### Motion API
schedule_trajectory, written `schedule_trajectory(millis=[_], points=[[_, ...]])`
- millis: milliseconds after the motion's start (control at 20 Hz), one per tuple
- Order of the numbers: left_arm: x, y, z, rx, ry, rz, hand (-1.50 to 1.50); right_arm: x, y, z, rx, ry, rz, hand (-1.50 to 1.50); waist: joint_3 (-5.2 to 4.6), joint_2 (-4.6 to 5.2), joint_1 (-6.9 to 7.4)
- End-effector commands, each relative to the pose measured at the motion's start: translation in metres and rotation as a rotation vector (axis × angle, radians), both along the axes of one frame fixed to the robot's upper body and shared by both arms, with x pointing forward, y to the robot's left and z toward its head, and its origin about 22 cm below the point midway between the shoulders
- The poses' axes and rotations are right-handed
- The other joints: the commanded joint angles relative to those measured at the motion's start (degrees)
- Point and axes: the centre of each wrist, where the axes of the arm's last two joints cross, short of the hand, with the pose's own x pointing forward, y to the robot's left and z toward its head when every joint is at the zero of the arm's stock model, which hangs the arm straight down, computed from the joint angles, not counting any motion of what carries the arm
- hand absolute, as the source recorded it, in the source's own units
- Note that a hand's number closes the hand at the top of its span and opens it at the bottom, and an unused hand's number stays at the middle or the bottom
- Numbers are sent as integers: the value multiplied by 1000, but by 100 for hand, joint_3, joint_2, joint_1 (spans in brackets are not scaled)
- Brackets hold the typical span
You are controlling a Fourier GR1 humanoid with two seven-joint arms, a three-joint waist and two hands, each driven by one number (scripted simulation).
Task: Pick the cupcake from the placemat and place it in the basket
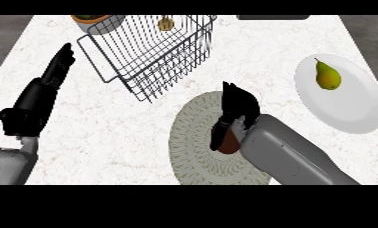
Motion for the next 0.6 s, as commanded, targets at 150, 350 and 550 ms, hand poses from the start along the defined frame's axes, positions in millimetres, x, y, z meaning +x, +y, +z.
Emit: schedule_trajectory(millis=[150,350,550], points=[[-1,-10,1,-19,2,2,0,-28,16,-28,-64,60,-183,-150,3,-1,9],[-8,-5,-3,1,5,-12,0,-13,3,-14,-78,67,-189,-150,2,5,50],[2,-7,-1,-15,6,-3,0,-25,12,-30,-71,81,-191,-150,2,20,13]])
